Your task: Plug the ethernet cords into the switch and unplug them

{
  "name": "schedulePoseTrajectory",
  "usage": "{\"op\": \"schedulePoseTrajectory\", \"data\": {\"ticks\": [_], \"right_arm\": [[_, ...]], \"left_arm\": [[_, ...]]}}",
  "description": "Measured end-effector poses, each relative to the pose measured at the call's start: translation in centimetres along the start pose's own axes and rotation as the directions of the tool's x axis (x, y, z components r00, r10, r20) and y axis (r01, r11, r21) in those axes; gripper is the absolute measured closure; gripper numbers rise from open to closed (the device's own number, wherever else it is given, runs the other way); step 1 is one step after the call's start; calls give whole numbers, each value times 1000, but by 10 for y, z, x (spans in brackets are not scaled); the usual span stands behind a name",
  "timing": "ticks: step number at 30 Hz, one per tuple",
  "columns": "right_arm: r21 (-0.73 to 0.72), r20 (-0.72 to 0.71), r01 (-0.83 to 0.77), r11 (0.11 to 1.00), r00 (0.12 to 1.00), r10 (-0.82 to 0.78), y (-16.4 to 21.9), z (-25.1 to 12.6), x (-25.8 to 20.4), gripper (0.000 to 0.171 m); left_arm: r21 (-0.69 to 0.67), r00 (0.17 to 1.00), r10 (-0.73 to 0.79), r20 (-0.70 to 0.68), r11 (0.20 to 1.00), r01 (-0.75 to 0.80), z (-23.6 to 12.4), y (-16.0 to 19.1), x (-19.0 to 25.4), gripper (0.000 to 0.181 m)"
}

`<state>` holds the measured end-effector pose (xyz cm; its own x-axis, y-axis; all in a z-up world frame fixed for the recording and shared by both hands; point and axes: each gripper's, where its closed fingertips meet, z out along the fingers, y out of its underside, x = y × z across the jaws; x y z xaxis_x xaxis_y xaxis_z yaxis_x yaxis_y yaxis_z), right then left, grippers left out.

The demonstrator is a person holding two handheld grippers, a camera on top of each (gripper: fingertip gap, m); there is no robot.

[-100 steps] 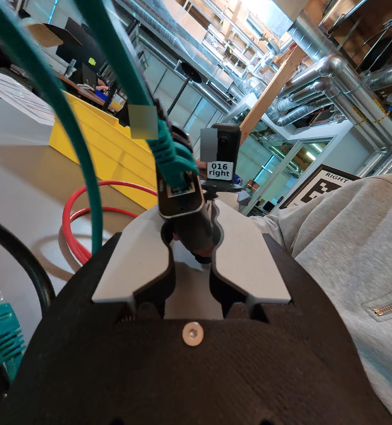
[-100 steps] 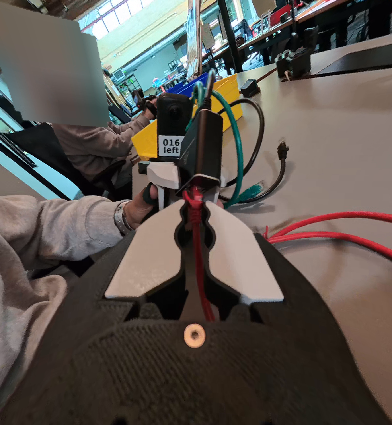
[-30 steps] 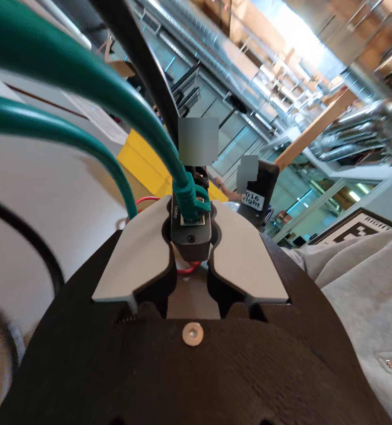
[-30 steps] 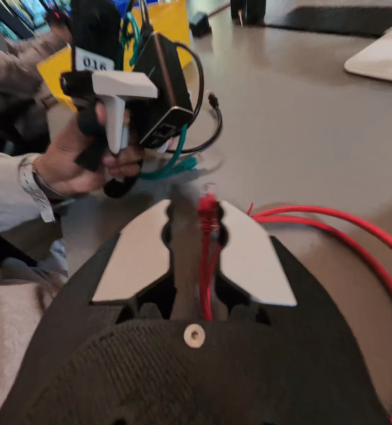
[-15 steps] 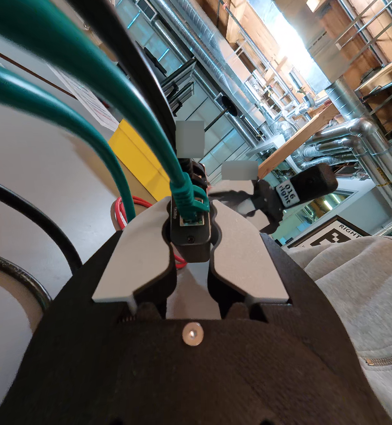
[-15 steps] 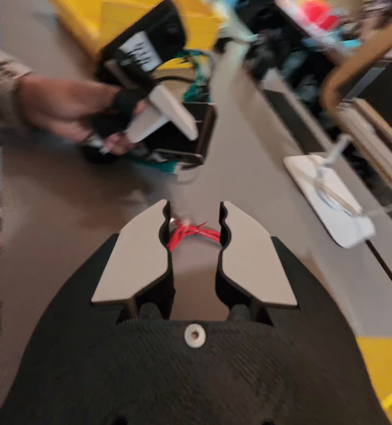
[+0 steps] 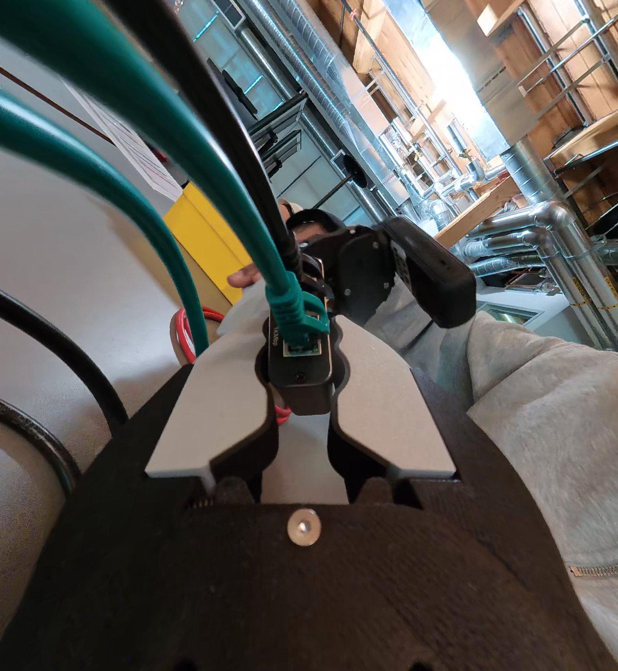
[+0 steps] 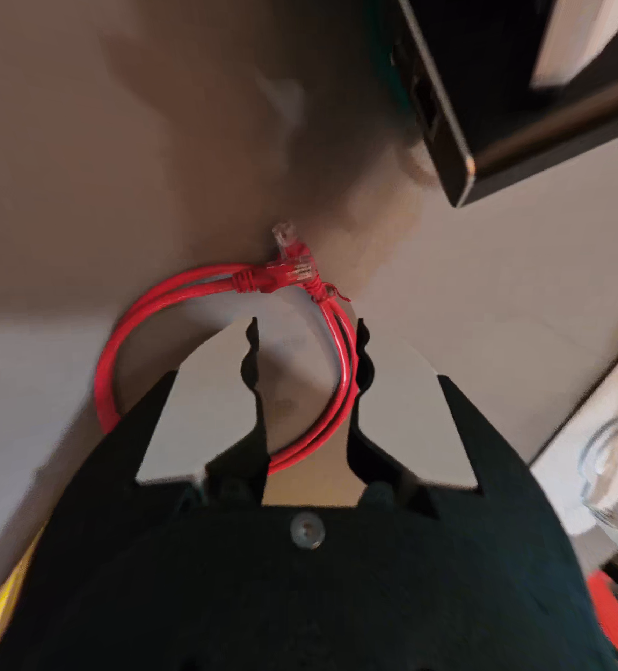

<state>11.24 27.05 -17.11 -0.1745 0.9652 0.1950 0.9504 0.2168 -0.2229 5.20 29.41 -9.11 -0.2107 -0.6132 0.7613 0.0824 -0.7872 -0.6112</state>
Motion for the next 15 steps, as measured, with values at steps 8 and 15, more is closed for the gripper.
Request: {"op": "schedulePoseTrajectory", "data": {"ticks": [8, 15], "right_arm": [[21, 284, -181, 983, 944, 167, -12, 8, -11, 108], [-24, 261, -192, 981, 946, 191, -9, 21, -7, 100]], "left_arm": [[11, 997, -68, -36, 998, 68, -5, 2, 0, 155], [14, 996, -80, -38, 997, 80, -6, 2, 0, 154]]}}
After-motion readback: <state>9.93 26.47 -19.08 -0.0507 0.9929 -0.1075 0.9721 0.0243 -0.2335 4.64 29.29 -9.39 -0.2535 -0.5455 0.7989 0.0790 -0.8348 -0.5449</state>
